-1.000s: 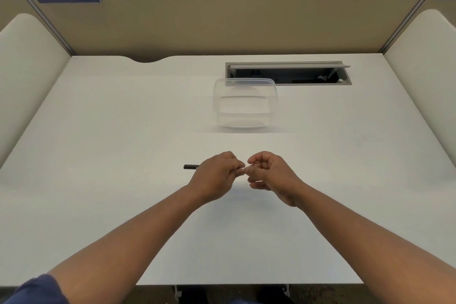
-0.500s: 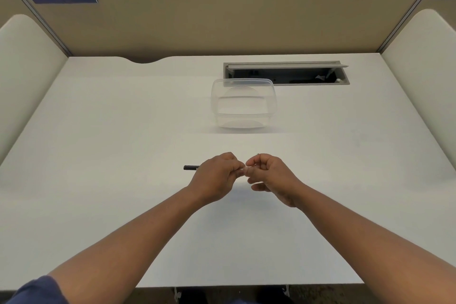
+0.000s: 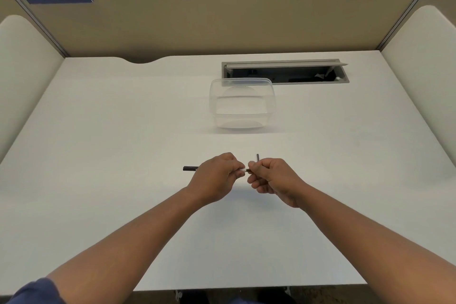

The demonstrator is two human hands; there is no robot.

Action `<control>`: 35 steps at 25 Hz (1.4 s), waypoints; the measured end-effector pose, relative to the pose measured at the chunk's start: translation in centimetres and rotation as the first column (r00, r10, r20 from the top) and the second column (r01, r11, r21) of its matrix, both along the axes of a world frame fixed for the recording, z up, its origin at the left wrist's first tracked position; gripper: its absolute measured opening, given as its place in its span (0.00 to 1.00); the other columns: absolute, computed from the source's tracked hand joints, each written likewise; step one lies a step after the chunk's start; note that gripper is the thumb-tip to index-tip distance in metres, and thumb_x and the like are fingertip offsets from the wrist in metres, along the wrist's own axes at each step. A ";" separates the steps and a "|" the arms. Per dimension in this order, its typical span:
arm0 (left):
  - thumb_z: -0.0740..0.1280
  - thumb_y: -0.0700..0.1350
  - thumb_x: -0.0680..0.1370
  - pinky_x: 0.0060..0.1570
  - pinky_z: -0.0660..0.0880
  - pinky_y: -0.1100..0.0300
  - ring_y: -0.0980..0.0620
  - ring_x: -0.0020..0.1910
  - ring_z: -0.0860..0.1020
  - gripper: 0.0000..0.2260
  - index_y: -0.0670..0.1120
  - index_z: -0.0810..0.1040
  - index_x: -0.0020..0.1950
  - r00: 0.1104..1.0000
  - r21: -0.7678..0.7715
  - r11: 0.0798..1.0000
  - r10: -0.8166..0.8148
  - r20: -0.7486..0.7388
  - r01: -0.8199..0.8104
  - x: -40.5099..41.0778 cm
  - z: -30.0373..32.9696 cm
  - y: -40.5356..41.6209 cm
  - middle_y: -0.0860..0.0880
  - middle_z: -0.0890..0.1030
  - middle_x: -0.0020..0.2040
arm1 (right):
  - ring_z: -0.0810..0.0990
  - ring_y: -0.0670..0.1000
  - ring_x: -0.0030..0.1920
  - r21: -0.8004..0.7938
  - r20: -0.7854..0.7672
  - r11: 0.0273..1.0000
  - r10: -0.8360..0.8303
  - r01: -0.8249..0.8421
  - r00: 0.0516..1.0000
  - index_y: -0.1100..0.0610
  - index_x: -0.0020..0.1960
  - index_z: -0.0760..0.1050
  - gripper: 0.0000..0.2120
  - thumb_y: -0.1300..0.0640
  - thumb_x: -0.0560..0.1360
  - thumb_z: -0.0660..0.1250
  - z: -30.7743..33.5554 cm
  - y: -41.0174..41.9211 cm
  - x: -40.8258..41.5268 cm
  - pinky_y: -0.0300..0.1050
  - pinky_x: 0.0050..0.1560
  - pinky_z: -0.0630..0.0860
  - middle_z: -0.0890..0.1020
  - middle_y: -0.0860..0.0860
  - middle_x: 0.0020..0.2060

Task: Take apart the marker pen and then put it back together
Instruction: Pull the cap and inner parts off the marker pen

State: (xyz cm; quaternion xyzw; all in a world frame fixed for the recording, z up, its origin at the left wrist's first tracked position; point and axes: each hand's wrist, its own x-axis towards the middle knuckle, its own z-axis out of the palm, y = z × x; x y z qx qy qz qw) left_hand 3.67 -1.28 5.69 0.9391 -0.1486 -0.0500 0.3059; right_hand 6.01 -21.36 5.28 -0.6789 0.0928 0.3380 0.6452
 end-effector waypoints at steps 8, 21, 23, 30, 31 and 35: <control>0.66 0.47 0.82 0.41 0.77 0.53 0.50 0.42 0.77 0.09 0.49 0.85 0.56 1.000 0.004 1.000 -0.026 0.007 0.026 0.1 -0.1 -0.1 0.53 0.79 0.46 | 0.82 0.48 0.33 -0.035 0.004 0.999 0.012 -0.012 1.000 0.61 0.46 0.82 0.12 0.53 0.80 0.71 -0.2 0.4 0.1 0.39 0.34 0.79 0.86 0.55 0.36; 0.63 0.50 0.83 0.38 0.76 0.54 0.51 0.42 0.78 0.10 0.51 0.83 0.56 0.996 0.053 0.995 -0.088 0.015 0.087 0.4 0.1 0.2 0.53 0.81 0.47 | 0.82 0.49 0.36 0.101 0.062 0.995 -0.010 0.003 0.998 0.61 0.49 0.80 0.05 0.64 0.75 0.75 -0.7 0.0 0.3 0.41 0.42 0.81 0.84 0.52 0.36; 0.65 0.48 0.82 0.38 0.76 0.54 0.50 0.42 0.78 0.09 0.49 0.84 0.56 0.995 0.021 0.995 -0.100 0.003 0.100 0.4 0.1 0.2 0.52 0.80 0.46 | 0.82 0.49 0.36 0.120 -0.001 0.993 -0.018 0.018 1.000 0.60 0.49 0.80 0.05 0.60 0.76 0.75 -0.5 -0.2 0.5 0.40 0.41 0.80 0.85 0.54 0.38; 0.60 0.45 0.83 0.43 0.76 0.45 0.47 0.43 0.75 0.10 0.46 0.81 0.53 0.984 0.030 0.990 -0.135 -0.113 0.140 0.8 0.3 -0.2 0.51 0.77 0.42 | 0.81 0.47 0.34 -0.084 0.262 0.996 0.047 -0.026 0.964 0.63 0.44 0.80 0.03 0.67 0.76 0.72 -0.8 0.0 0.7 0.39 0.39 0.80 0.83 0.48 0.33; 0.60 0.45 0.83 0.42 0.76 0.44 0.47 0.42 0.75 0.10 0.46 0.81 0.51 0.982 0.031 0.990 -0.135 -0.131 0.141 0.9 0.5 -0.2 0.51 0.76 0.40 | 0.81 0.47 0.34 -0.130 0.316 0.991 0.082 -0.043 0.945 0.62 0.43 0.80 0.04 0.67 0.76 0.72 -0.8 0.0 0.7 0.39 0.40 0.80 0.83 0.46 0.32; 0.58 0.45 0.84 0.42 0.75 0.44 0.47 0.40 0.72 0.10 0.47 0.79 0.50 0.970 0.043 0.985 -0.155 -0.187 0.166 1.2 1.0 0.0 0.52 0.73 0.37 | 0.80 0.45 0.35 -0.208 0.424 0.976 0.150 -0.065 0.893 0.59 0.43 0.80 0.05 0.66 0.76 0.71 -0.8 -0.2 0.6 0.39 0.41 0.78 0.82 0.42 0.32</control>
